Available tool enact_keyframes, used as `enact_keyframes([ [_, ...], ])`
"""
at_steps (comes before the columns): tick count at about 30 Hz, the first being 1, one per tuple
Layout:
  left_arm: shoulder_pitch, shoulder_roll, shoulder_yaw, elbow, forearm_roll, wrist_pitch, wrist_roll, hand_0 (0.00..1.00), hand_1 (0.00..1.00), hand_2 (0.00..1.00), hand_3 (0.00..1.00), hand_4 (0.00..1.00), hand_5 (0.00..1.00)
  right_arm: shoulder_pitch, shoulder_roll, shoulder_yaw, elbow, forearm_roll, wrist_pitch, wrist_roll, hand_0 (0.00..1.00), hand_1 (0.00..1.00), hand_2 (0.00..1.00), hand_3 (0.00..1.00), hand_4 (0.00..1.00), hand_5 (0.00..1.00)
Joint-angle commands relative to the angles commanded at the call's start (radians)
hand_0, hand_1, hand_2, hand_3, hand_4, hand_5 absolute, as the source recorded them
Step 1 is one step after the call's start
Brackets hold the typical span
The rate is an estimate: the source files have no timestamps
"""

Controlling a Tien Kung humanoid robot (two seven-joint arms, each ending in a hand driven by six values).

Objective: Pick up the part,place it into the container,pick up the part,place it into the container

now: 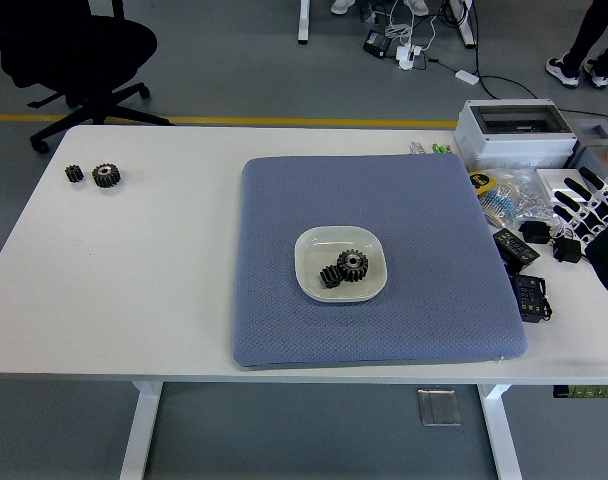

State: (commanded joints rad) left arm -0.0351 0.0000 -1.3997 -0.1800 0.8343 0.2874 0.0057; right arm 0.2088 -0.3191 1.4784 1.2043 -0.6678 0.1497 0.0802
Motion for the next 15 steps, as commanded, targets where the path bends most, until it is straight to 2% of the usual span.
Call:
enact_keyframes([
  [15, -0.010, 0.000, 0.000, 0.000, -0.005, -0.002, -0.003, 0.691, 0.699, 0.778, 0.670, 0.764, 0.657, 0.010, -0.005, -0.002, 0.004, 0.001, 0.001, 0.000, 0.955, 0.848, 0.879, 0.896, 0.998, 0.998],
])
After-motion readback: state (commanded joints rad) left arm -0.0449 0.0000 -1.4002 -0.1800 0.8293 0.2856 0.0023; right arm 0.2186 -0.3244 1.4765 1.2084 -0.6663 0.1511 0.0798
